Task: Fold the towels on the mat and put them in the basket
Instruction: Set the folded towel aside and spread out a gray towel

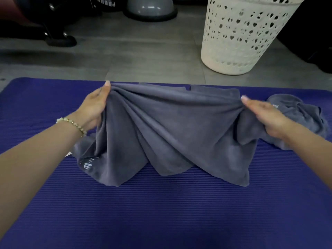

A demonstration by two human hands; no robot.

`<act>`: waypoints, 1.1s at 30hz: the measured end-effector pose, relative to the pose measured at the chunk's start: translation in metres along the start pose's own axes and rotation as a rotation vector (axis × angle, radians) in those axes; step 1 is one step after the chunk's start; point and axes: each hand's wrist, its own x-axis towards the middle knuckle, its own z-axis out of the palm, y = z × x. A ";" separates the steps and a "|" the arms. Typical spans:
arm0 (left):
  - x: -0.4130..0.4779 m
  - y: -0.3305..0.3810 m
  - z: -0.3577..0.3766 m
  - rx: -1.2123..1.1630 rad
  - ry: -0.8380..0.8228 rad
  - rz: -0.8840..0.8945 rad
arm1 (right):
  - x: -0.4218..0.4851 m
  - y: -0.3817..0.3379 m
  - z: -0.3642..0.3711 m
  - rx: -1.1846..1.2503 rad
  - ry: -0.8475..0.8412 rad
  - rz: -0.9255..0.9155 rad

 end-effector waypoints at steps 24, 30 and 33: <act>-0.007 -0.109 0.149 0.977 -0.648 -0.024 | -0.025 0.160 0.016 -0.120 0.056 0.251; -0.018 -0.146 0.210 1.146 -0.735 0.156 | -0.004 0.180 0.040 -0.059 -0.004 0.472; -0.027 -0.161 0.212 1.184 -0.712 0.236 | -0.014 0.173 0.038 0.103 0.005 0.407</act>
